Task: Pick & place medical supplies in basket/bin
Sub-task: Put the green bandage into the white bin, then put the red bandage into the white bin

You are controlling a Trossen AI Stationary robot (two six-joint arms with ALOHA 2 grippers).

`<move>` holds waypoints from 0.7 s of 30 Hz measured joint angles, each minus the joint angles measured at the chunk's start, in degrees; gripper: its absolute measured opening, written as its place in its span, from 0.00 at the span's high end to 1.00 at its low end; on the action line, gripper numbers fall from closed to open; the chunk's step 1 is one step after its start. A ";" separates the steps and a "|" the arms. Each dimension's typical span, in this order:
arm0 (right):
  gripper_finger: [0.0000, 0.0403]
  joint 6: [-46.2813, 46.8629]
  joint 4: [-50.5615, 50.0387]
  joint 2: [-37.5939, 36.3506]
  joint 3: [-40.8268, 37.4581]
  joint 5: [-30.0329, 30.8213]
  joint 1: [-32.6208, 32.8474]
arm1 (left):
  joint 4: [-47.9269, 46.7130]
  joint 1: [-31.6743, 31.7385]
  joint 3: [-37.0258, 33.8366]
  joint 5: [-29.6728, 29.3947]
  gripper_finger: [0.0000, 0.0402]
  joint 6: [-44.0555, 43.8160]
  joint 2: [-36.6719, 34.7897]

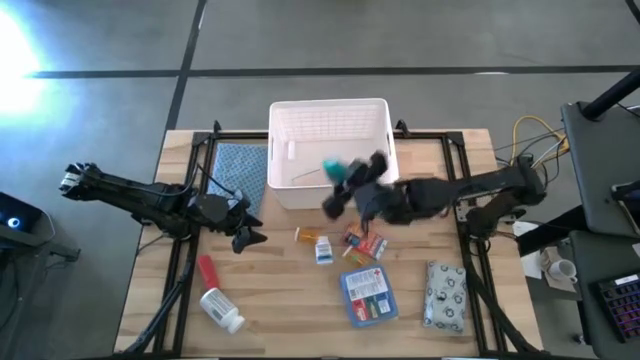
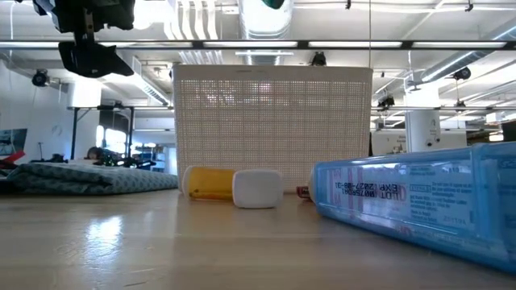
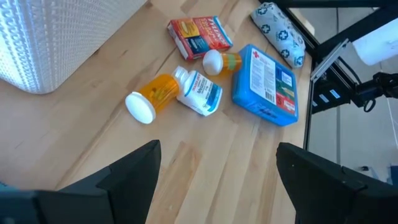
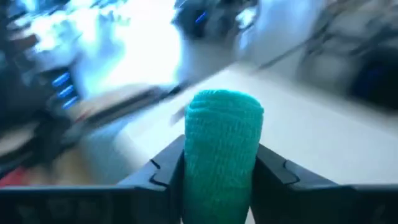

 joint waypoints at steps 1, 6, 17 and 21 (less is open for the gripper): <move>0.66 -1.74 0.55 -0.67 0.53 0.47 -1.78 | 0.03 0.00 0.00 0.00 0.26 0.01 0.00; 0.49 -0.65 -0.61 -1.51 1.91 -3.23 -12.07 | 0.03 0.00 -0.02 0.00 0.26 0.02 0.00; 0.17 -0.72 -1.53 -1.34 4.55 -16.77 -16.75 | -2.09 -0.04 -0.02 0.27 0.26 -0.44 -0.15; 0.13 -4.34 -2.65 -1.34 4.48 -16.85 -15.22 | -4.57 -0.08 -0.02 0.71 0.26 2.87 -0.15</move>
